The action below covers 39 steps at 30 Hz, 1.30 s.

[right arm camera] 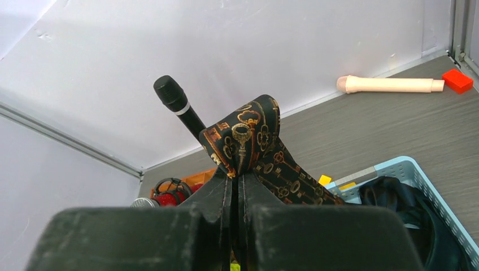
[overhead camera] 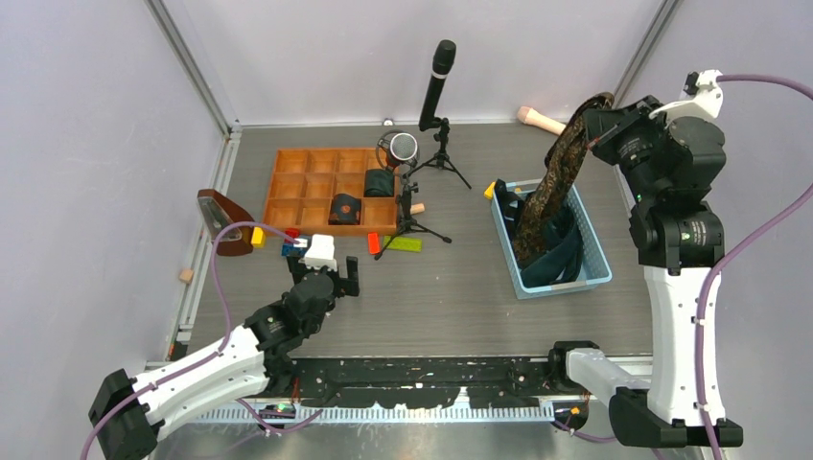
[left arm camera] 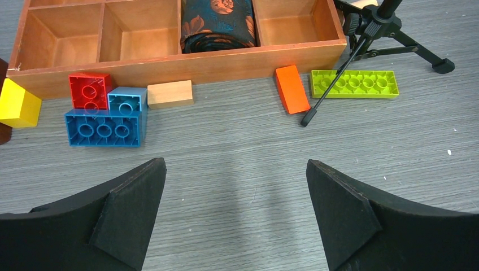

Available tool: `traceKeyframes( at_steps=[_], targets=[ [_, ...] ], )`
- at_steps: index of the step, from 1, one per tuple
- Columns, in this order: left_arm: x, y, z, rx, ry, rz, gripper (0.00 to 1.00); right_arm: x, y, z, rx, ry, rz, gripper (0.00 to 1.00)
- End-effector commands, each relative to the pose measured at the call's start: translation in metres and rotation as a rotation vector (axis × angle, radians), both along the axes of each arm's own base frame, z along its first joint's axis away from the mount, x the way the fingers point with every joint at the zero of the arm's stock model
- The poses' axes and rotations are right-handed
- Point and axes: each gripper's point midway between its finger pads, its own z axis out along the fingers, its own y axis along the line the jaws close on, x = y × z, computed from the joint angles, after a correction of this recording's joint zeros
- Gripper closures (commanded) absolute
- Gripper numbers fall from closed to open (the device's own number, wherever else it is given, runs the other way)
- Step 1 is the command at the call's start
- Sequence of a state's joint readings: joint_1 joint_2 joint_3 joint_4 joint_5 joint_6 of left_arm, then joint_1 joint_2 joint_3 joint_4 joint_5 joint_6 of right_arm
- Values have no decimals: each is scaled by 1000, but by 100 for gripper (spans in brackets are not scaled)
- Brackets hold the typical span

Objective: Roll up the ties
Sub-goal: Pick up the tie from the bin.

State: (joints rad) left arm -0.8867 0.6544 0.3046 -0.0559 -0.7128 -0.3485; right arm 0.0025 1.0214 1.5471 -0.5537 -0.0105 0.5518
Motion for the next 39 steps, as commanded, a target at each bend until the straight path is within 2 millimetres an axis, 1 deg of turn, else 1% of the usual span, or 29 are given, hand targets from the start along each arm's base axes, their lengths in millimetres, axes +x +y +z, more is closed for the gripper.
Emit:
traceKeyframes(
  at_steps=[1, 2, 3, 4, 5, 6, 7, 8, 9, 14, 15, 18, 19, 20, 21, 22, 25, 28, 29, 30, 31, 32, 33, 34, 35, 36, 37, 38, 39],
  targets=[
    [5, -2, 13, -35, -42, 8, 1, -12, 2, 43, -3, -101, 12, 100],
    [5, -2, 13, -36, -43, 9, 1, -11, 2, 45, -4, -100, 13, 100],
    [5, -2, 14, -37, -44, 9, 1, -14, 3, 55, -7, -122, 20, 100],
    [5, -2, 14, -39, -46, 9, 1, -13, 5, 56, -8, -120, 31, 100],
    [5, -2, 15, -41, -48, 10, 1, -17, 6, 67, -10, -144, 39, 100],
    [5, -2, 16, -42, -49, 10, 1, -14, 9, 67, -10, -134, 57, 100],
    [5, -1, 17, -44, -51, 12, 1, -19, 11, 79, -12, -160, 65, 100],
    [5, -1, 17, -46, -53, 12, 1, -17, 14, 79, -10, -148, 82, 100],
    [5, -1, 18, -49, -55, 12, 1, -21, 15, 87, -9, -160, 90, 100],
    [3, -1, 26, -72, -63, 7, 1, -20, 27, 100, 2, -164, 159, 100],
    [3, -1, 29, -83, -65, 7, 1, -19, 28, 104, 2, -163, 165, 100],
    [1, -4, 40, -121, -75, -9, 1, -25, 46, 115, 17, -182, 249, 100],
    [0, -5, 45, -135, -82, -12, 1, -23, 53, 113, 21, -171, 281, 100],
    [0, -5, 50, -146, -89, -16, 1, -27, 56, 119, 21, -184, 297, 100],
    [-1, -6, 55, -160, -97, -20, 1, -24, 59, 117, 21, -170, 310, 100],
    [-1, -6, 59, -168, -102, -25, 1, -28, 64, 123, 19, -184, 327, 100],
    [-4, -8, 73, -190, -112, -45, 1, -29, 77, 127, 8, -180, 387, 100],
    [-7, -10, 88, -209, -119, -68, 1, -33, 99, 131, -3, -172, 491, 100],
    [-8, -11, 92, -218, -122, -77, 1, -40, 107, 135, -14, -184, 531, 100],
    [-9, -11, 98, -227, -126, -87, 1, -38, 120, 128, -17, -154, 582, 100],
    [-11, -12, 105, -241, -134, -99, 1, -43, 125, 132, -37, -171, 605, 100],
    [-13, -11, 111, -251, -141, -106, 1, -41, 140, 123, -54, -140, 649, 100],
    [-15, -10, 118, -262, -150, -111, 1, -52, 152, 130, -60, -161, 693, 100],
    [-16, -9, 124, -271, -158, -116, 1, -44, 160, 120, -74, -125, 705, 100],
    [-18, -8, 130, -278, -165, -121, 1, -54, 171, 125, -76, -142, 746, 100],
    [-20, -6, 135, -285, -172, -126, 1, -50, 178, 121, -82, -125, 758, 100],
    [-23, -5, 140, -292, -180, -131, 1, -53, 191, 117, -84, -113, 797, 100],
    [-25, -3, 145, -298, -186, -135, 1, -55, 196, 115, -92, -112, 810, 100],
    [-27, -1, 151, -307, -193, -141, 1, -59, 207, 110, -96, -102, 845, 100]
  ],
)
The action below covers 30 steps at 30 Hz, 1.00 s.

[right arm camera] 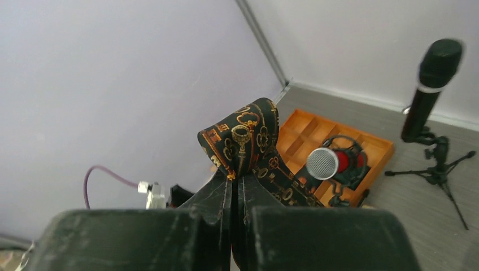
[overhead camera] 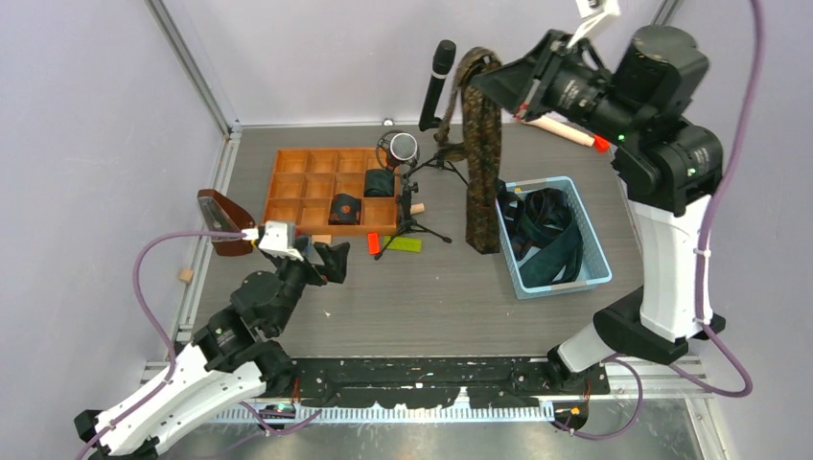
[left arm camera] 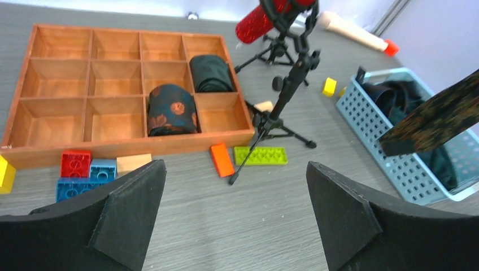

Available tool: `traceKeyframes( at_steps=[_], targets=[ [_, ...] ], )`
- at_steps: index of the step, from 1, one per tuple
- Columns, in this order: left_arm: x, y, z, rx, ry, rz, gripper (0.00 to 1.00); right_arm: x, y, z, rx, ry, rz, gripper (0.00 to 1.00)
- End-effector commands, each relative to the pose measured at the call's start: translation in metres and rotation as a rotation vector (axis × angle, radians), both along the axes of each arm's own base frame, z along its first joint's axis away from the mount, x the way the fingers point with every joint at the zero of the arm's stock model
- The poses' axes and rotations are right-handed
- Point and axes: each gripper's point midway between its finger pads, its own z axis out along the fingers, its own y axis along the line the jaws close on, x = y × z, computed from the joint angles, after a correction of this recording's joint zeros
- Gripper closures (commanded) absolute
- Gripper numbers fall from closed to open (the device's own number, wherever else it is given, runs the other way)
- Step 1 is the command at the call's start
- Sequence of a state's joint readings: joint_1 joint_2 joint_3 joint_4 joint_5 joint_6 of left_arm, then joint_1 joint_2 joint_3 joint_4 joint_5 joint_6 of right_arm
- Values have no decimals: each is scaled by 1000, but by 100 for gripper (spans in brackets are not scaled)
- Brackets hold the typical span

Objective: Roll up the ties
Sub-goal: Pick up the tie from the bin.

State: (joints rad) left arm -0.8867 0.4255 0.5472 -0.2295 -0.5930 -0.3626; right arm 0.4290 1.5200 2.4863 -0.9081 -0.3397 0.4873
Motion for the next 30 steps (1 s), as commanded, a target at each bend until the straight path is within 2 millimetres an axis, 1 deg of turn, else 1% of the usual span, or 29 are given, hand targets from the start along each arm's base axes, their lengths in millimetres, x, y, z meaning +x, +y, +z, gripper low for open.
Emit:
traceKeyframes(
  at_steps=[1, 2, 5, 6, 7, 8, 9, 10, 11, 12, 13, 14, 15, 16, 17, 18, 19, 21, 25, 30],
  targets=[
    [-12, 7, 33, -51, -40, -35, 1, -17, 28, -11, -61, -8, 101, 100],
    [-15, 8, 38, -62, -50, -44, 1, -21, 37, -17, -72, 7, 130, 100],
    [-26, 10, 57, -95, -91, -95, 2, -29, 52, -35, -109, 43, 193, 100],
    [-32, 7, 64, -103, -113, -139, 4, -34, 60, -46, -129, 70, 228, 100],
    [-41, -1, 73, -111, -141, -216, 4, -32, 66, -63, -158, 107, 246, 100],
    [-49, -6, 81, -123, -169, -269, 4, -39, 70, -69, -169, 116, 278, 100],
    [-57, -11, 90, -138, -195, -324, 4, -37, 75, -90, -197, 163, 295, 100],
    [-63, -16, 98, -150, -222, -373, 4, -41, 77, -95, -202, 170, 317, 100],
    [-69, -21, 104, -154, -238, -416, 4, -40, 82, -118, -231, 223, 334, 100],
    [-72, -27, 107, -152, -243, -452, 4, -44, 84, -121, -229, 221, 358, 100],
    [-74, -34, 108, -144, -243, -489, 5, -44, 88, -141, -250, 263, 377, 100],
    [-75, -43, 107, -130, -237, -527, 5, -49, 91, -144, -246, 262, 407, 100],
    [-76, -51, 107, -114, -232, -562, 6, -51, 95, -161, -265, 299, 430, 100],
    [-76, -60, 106, -103, -226, -597, 7, -56, 99, -165, -267, 300, 463, 99],
    [-78, -69, 106, -93, -224, -638, 7, -60, 103, -179, -288, 328, 487, 99],
    [-77, -76, 107, -88, -224, -662, 8, -64, 105, -187, -308, 332, 510, 99],
    [-77, -80, 109, -85, -230, -678, 8, -70, 108, -198, -331, 350, 534, 99],
    [-75, -85, 112, -80, -249, -689, 6, -79, 111, -213, -361, 354, 577, 99],
    [-71, -93, 111, -59, -269, -704, 3, -94, 117, -229, -366, 354, 663, 100],
    [-69, -105, 108, -43, -261, -746, 2, -103, 125, -248, -404, 382, 713, 100]
  ],
)
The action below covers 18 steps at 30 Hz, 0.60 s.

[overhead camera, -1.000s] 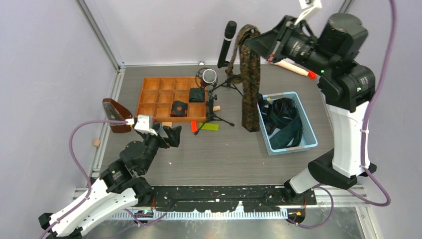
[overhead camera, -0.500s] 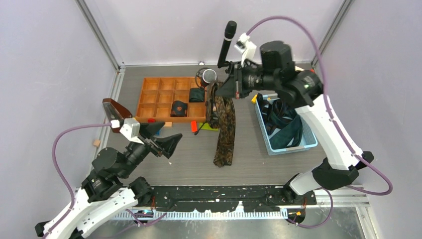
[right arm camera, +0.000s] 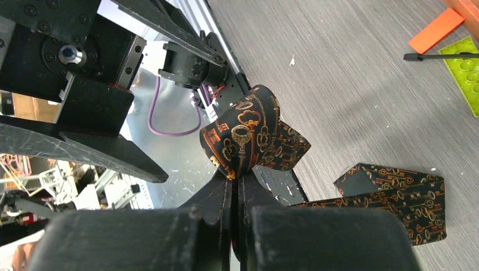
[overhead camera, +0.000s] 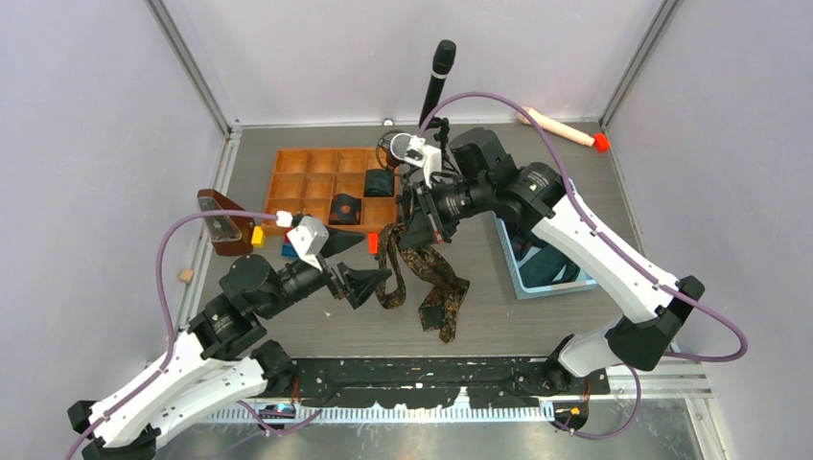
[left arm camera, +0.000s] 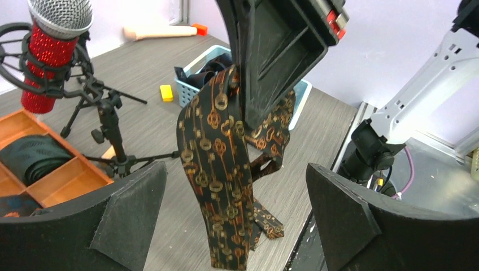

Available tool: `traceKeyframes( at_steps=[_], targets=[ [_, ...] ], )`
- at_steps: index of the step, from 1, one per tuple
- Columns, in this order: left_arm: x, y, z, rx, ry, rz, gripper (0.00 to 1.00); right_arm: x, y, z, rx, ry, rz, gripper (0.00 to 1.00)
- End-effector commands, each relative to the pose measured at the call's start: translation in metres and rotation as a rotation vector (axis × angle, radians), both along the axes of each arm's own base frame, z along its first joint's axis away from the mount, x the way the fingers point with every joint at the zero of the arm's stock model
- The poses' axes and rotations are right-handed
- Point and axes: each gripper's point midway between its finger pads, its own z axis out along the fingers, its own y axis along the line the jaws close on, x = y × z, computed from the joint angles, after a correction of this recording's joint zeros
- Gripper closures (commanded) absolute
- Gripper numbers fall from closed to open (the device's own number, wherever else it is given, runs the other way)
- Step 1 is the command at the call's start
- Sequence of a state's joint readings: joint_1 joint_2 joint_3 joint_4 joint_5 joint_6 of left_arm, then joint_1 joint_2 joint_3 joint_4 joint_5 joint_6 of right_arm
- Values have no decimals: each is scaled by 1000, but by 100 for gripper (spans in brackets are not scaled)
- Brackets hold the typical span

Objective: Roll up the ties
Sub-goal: Pick up the tie from the bin, then place the tie at the center of the board.

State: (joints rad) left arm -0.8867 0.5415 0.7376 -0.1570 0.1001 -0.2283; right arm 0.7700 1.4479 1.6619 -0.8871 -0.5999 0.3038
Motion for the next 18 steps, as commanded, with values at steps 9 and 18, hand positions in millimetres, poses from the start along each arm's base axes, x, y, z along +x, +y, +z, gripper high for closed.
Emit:
traceKeyframes(
  at_steps=[9, 18],
  targets=[
    [8, -18, 15, 9, -85, -42, 1, -20, 18, -1, 38, -56, 117, 100],
    [28, -16, -4, 87, -74, 40, 15, -22, 18, -10, 21, -44, 123, 100]
  ],
)
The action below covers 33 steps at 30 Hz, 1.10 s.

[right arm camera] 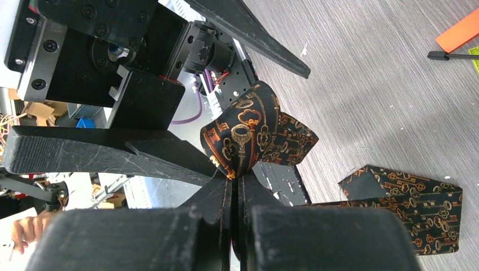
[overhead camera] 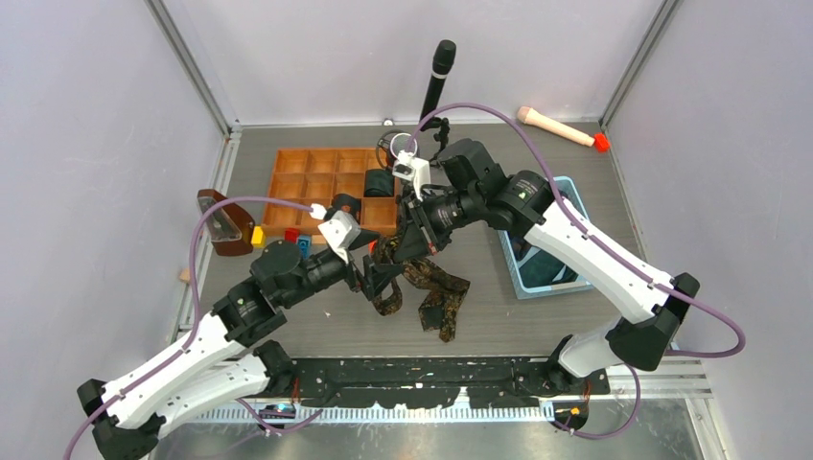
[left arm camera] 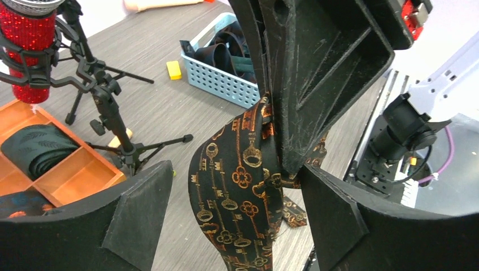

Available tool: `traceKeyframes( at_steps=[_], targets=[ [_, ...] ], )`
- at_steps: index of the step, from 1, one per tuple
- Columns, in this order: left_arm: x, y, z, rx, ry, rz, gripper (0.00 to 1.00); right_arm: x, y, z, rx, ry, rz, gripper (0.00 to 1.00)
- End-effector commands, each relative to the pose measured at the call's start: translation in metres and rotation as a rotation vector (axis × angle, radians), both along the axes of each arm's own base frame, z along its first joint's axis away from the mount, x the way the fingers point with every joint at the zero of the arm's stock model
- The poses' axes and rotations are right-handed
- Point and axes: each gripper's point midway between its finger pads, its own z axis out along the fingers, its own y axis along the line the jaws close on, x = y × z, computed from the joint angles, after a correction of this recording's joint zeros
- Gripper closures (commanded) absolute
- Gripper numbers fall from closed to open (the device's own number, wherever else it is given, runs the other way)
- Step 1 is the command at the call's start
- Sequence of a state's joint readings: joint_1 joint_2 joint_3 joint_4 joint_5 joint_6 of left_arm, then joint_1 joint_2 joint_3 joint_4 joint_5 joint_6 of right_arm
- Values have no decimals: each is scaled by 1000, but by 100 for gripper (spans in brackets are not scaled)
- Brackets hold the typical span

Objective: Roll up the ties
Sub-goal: Place the tie at the center of the board.

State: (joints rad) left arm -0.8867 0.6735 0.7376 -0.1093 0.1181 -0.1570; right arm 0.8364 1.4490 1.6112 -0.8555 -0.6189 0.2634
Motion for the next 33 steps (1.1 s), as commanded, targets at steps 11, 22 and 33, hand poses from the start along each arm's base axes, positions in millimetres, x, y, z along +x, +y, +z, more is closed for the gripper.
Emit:
traceKeyframes(
  at_steps=[11, 22, 33],
  targets=[
    [30, 23, 15, 16, -83, 196, 38, 4, 1, -8, -12, -33, 4, 100],
    [35, 29, 12, 36, -91, 232, 29, 9, -4, -20, -67, -44, -16, 99],
    [40, 29, 12, 40, -90, 254, 47, 8, -5, -22, -76, -40, -16, 99]
  ],
)
